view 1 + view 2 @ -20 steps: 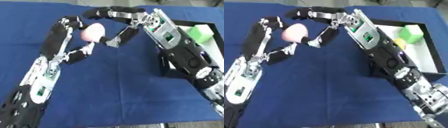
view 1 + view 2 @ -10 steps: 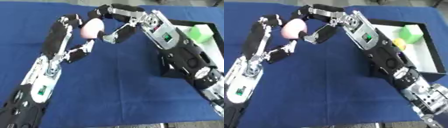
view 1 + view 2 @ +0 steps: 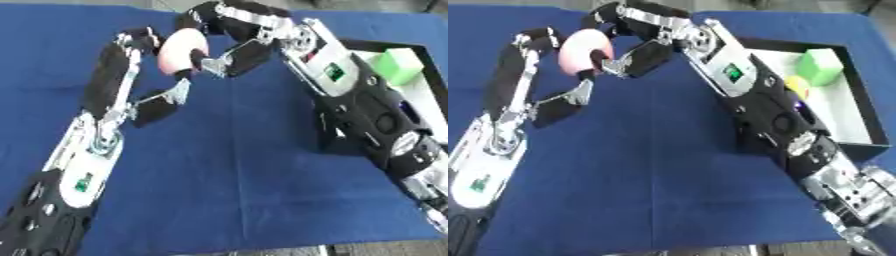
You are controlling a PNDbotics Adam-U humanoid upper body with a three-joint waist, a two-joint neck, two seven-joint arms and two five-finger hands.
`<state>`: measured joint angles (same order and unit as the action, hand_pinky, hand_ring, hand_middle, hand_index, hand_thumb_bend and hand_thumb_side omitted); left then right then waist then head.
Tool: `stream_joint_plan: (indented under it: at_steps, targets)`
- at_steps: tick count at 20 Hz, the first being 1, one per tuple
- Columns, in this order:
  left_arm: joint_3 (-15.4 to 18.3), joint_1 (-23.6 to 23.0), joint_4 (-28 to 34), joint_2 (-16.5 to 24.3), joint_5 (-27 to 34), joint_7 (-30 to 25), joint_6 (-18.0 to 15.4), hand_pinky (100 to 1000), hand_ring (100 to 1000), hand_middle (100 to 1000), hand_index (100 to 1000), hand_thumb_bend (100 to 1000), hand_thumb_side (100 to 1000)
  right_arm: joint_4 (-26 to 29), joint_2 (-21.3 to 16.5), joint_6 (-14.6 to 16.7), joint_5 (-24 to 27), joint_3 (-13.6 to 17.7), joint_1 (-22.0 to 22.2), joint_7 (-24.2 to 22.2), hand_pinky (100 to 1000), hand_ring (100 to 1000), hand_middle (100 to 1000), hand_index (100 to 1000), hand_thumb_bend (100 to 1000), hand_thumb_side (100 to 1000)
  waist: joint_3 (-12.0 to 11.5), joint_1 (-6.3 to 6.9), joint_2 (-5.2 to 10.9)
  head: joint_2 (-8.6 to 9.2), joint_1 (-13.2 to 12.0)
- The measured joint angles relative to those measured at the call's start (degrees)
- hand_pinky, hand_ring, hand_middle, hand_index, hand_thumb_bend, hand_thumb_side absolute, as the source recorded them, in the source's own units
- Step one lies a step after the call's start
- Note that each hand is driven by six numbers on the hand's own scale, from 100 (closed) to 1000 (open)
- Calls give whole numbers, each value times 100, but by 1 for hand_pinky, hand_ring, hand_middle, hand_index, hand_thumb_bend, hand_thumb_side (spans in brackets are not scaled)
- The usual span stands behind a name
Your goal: Pick up the objects with one hand, pass them to the other hand, and then place them into the box on the other side of the table.
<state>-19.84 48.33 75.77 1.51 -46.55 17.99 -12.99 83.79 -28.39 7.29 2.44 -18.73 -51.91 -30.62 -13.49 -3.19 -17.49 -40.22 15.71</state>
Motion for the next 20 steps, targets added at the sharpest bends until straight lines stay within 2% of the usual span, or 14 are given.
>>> stream_joint_plan:
  at_steps: [2,7,8,9,15,20]
  targets:
    - [-1,-1,-40,1,-27,-92,110,874,779,738,921,428,735,19,-22,-2,41,20,0,-15,823,1000,713,632,100,161,10,3,0,0,0]
    - [77,-25,-275,28,-109,-472,634,873,784,740,923,419,783,88,-204,-95,247,111,55,17,829,1000,718,640,100,147,76,31,6,-3,-3]
    - [96,-35,-300,66,-103,-520,720,870,782,739,922,416,780,103,-261,-130,303,139,83,38,831,1000,722,640,100,245,96,45,8,-6,-5]
    - [116,-49,-320,114,-89,-553,790,866,777,735,921,414,774,127,-324,-169,365,174,120,65,834,1000,720,643,100,138,115,61,13,-21,-8]
    - [161,-143,-318,533,115,-637,871,843,736,686,871,369,747,208,-756,-435,683,493,390,294,845,1000,727,653,100,126,233,175,61,-64,-25]
    - [149,-381,-138,1081,559,-836,795,838,717,665,839,251,678,209,-1232,-614,935,884,841,512,860,1000,740,671,100,110,328,259,63,-100,37]
